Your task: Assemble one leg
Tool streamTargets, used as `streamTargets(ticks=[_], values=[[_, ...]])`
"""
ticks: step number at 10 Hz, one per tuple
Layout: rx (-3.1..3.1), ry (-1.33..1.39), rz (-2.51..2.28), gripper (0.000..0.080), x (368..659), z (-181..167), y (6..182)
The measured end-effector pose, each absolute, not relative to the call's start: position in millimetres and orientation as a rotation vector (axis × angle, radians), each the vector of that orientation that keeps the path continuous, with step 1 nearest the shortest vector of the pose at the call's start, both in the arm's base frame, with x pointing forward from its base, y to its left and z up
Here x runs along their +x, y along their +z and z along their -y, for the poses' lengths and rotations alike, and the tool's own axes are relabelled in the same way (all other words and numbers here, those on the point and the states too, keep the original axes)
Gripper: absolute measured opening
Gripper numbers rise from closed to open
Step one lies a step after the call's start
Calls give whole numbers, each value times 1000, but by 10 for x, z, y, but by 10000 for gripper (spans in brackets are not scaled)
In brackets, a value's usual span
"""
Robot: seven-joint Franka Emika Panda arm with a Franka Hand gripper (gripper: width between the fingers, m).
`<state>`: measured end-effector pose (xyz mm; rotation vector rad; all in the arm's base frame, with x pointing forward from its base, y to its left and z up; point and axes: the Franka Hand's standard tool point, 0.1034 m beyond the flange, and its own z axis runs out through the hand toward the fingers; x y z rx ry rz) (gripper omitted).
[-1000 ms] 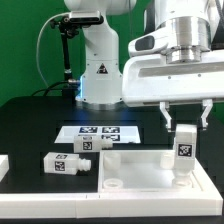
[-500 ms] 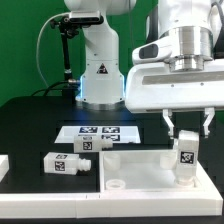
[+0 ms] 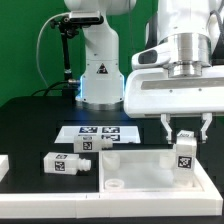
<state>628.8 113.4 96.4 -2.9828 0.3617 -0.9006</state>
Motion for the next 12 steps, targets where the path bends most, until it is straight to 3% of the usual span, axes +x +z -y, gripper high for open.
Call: streamTargets(ticks=[4, 5, 6, 12], values=[[-2981, -915, -357, 287, 6297, -1130, 965], [-2987, -904, -353, 471, 6298, -1117, 960], [-3022, -770, -360, 603, 6300, -1056, 972], [-3033, 65, -558, 649, 6535, -937, 1130]])
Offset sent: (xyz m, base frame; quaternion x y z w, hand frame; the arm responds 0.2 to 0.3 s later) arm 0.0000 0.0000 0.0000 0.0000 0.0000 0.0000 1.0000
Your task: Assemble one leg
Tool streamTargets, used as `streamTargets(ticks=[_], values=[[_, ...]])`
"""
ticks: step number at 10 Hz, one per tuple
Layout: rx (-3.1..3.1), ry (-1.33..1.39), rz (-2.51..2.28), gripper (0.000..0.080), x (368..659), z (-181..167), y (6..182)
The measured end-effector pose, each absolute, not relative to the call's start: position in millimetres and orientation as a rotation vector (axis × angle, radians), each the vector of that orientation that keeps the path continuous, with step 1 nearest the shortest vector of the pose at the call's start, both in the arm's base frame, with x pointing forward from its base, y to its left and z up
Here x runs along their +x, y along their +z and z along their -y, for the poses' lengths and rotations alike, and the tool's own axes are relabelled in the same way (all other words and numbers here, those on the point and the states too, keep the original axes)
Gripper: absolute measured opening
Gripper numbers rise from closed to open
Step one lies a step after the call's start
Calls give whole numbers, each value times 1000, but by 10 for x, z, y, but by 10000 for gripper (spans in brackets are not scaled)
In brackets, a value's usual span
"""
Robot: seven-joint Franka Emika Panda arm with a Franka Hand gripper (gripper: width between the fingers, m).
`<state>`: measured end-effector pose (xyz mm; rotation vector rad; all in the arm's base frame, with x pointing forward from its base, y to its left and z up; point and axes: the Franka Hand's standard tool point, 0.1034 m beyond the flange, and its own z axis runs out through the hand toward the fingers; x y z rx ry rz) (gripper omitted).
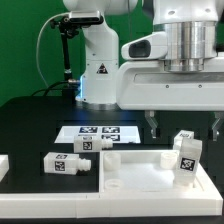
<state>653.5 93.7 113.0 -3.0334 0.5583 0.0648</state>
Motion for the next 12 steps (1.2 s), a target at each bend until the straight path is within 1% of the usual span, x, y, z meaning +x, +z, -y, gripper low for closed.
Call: streamTargets(ticks=[3, 6, 7, 8, 9, 12], values=[[-3032, 100, -575, 649, 6538, -875, 1120], [-3010, 86, -624, 649, 6555, -1009, 1100], [-3003, 64, -646, 649, 6570, -1066, 1054], [-3001, 53, -657, 649, 6565, -1129, 971], [-3000, 60, -662, 649, 6548, -1162, 933], [-2999, 44, -680, 649, 6557, -1131, 900]])
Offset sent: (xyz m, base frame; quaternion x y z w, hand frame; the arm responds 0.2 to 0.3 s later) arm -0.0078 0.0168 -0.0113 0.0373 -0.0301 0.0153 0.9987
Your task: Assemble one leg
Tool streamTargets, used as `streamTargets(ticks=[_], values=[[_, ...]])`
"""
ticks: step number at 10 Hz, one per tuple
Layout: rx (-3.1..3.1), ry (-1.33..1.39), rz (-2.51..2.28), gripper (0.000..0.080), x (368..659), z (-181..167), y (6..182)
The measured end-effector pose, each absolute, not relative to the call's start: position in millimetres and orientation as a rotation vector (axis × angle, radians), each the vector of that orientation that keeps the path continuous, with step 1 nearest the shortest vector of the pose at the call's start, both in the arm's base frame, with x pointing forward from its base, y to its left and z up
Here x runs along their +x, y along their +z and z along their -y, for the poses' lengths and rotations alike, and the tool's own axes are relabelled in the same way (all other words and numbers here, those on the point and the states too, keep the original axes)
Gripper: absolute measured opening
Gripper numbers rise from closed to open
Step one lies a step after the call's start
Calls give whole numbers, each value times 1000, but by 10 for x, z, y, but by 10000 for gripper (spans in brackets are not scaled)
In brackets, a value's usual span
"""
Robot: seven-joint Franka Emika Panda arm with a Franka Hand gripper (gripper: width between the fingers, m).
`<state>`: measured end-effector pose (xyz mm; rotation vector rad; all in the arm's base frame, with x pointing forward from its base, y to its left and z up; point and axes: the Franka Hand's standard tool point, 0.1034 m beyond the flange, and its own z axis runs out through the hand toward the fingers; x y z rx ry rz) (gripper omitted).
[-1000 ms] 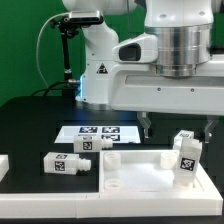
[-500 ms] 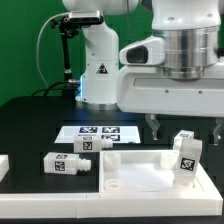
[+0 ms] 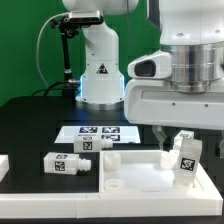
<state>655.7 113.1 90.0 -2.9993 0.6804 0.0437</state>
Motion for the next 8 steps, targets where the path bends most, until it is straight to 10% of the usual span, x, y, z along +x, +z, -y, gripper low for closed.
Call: streamTargets(ticks=[2, 4, 8], values=[[-2988, 45, -732, 553, 6557, -1125, 899], [-2945, 48, -896, 294, 6564, -1111, 906], [-2717, 15, -1449, 294, 6491, -1020, 906]])
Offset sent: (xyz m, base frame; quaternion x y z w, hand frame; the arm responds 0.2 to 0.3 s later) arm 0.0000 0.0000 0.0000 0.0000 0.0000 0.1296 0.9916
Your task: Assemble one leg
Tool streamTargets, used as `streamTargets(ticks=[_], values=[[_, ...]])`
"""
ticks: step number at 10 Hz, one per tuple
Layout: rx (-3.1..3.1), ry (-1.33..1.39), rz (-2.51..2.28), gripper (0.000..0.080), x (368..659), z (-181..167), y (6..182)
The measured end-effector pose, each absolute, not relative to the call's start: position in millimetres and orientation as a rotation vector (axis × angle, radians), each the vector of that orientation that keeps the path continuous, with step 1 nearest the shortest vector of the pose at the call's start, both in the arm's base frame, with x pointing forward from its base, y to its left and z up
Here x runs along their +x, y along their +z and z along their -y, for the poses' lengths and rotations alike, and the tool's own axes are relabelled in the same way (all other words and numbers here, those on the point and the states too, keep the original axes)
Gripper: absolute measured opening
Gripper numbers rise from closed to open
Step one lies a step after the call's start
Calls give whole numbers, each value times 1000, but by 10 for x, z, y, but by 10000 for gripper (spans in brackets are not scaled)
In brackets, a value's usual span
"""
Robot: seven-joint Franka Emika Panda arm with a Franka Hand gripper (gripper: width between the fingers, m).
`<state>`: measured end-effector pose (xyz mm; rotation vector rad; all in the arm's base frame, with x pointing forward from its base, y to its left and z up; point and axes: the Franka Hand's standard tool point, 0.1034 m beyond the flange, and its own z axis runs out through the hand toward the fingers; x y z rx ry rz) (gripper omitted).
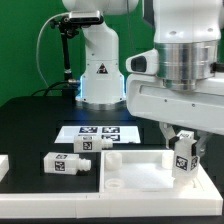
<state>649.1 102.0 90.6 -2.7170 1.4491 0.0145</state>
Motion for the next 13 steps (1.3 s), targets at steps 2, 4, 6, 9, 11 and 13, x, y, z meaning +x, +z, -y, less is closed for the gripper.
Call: streamTargets(ticks=[2, 4, 6, 9, 11, 13], values=[[-2478, 25, -1796, 293, 6474, -988, 909], [-2193, 63, -2053, 294, 6463, -992, 907], [-1964, 92, -2240, 294, 6459, -994, 902], [-1864, 101, -2331, 294, 6458, -1010, 906], [-2094, 67, -2147, 492, 6458, -1009, 890], [-2410, 35, -1795, 597, 6455, -1058, 859]])
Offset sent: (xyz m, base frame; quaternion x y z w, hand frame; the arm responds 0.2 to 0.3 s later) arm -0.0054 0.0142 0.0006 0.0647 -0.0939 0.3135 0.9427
